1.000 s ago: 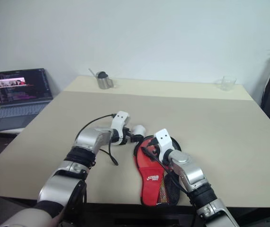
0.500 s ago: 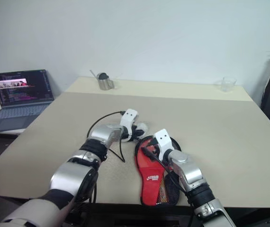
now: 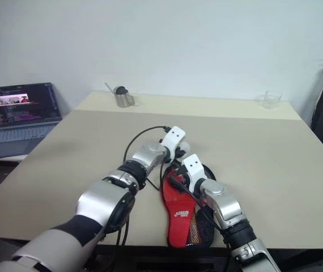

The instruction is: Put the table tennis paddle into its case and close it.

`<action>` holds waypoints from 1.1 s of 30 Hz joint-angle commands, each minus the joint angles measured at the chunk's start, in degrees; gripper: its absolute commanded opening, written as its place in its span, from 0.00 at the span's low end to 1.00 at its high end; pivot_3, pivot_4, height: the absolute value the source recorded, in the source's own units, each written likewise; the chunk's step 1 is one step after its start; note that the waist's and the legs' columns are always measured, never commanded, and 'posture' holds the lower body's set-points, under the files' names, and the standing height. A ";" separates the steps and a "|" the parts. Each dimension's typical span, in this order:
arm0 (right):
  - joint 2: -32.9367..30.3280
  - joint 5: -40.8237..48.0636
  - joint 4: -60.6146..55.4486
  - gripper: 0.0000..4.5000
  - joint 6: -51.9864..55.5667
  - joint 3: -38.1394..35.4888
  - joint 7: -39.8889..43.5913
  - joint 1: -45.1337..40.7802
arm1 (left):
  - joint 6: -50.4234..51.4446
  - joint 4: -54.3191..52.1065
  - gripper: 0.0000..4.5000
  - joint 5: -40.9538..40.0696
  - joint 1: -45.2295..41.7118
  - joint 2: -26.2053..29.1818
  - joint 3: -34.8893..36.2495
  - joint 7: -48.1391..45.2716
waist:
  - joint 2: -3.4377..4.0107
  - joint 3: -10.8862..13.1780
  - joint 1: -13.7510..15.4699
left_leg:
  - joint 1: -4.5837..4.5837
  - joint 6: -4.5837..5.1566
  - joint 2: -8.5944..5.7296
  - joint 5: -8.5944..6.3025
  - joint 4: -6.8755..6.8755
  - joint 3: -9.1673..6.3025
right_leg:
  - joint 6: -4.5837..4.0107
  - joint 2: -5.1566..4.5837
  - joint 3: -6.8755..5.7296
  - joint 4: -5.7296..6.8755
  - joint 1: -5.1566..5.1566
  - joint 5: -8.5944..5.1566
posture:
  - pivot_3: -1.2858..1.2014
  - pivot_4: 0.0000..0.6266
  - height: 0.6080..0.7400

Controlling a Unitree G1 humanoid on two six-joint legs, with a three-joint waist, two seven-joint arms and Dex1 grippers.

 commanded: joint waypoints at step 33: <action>2.38 -1.29 -8.48 0.87 10.96 2.68 0.07 8.02 | -22.48 0.49 0.05 15.95 -3.43 -19.05 -7.92 4.14 | 0.02 -0.02 0.40 | -0.08 -0.01 -0.08 -0.02 -0.71 0.01 | 0.06 -0.08 -0.15 -0.84 0.07 -0.02 | 0.52 0.24 1.00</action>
